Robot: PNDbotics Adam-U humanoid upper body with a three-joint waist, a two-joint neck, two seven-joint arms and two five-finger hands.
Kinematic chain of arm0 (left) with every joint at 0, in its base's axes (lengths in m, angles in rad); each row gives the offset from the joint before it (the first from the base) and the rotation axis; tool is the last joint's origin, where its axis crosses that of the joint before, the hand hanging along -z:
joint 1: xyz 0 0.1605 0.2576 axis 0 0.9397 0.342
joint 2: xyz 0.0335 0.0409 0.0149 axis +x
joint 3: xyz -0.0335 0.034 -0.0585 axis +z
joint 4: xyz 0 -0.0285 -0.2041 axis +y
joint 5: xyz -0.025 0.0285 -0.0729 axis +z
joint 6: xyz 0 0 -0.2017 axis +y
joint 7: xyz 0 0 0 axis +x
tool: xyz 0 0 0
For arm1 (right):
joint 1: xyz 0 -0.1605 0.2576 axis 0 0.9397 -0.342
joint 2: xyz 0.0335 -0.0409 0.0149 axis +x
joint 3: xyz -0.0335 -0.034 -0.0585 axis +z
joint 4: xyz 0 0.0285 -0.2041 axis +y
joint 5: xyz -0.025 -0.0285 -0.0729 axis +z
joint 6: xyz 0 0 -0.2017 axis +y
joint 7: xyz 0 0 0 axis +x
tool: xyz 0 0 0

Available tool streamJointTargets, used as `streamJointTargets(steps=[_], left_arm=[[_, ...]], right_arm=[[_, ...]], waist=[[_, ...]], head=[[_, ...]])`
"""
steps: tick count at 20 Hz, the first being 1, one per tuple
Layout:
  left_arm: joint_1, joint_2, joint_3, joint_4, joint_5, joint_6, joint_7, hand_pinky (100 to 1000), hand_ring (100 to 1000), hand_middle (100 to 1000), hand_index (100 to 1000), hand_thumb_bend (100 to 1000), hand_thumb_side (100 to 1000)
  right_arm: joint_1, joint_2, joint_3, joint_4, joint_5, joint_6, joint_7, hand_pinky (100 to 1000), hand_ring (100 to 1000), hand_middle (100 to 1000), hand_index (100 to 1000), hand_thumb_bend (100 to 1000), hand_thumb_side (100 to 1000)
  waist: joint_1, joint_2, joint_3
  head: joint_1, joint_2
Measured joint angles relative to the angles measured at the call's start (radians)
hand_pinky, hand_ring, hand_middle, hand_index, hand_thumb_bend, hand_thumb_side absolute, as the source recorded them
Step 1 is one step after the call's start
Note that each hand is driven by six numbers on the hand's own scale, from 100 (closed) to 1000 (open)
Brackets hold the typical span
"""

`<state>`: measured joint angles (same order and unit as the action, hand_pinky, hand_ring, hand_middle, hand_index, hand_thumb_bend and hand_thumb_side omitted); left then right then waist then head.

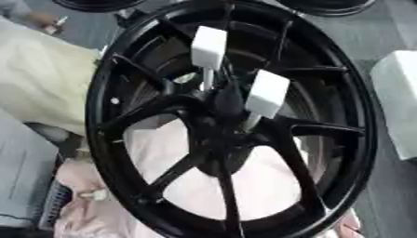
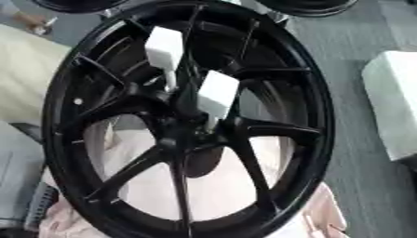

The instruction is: Pull the pin out of the wheel hub.

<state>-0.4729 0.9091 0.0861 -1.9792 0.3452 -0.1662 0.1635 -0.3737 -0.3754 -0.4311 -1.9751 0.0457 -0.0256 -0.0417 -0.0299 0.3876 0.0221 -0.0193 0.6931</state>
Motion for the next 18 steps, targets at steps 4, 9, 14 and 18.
streamJointTargets(steps=[4,9,14,18], left_arm=[[-0.093,0.179,-0.078,0.018,-0.072,0.023,-0.104,625,669,656,764,100,643],[-0.253,0.280,-0.188,0.030,-0.212,0.066,-0.304,707,705,696,791,100,604],[-0.456,0.259,-0.308,0.037,-0.313,0.086,-0.530,731,719,713,800,100,625],[-0.604,0.187,-0.398,0.068,-0.346,0.096,-0.681,740,727,721,807,100,654]], right_arm=[[0.030,-0.033,0.000,0.010,0.000,-0.017,-0.004,653,582,553,636,487,212],[0.064,-0.066,-0.001,0.025,0.006,-0.033,-0.009,654,581,552,636,489,213],[0.088,-0.081,-0.007,0.037,0.022,-0.042,-0.018,654,580,550,635,490,217],[0.095,-0.086,-0.011,0.043,0.031,-0.046,-0.021,654,579,550,634,490,217]], waist=[[0.013,-0.011,-0.009],[0.028,-0.030,-0.010],[0.033,-0.031,-0.001],[0.034,-0.032,0.005]], head=[[-0.005,0.010],[-0.015,0.026],[-0.033,0.031],[-0.044,0.026]])
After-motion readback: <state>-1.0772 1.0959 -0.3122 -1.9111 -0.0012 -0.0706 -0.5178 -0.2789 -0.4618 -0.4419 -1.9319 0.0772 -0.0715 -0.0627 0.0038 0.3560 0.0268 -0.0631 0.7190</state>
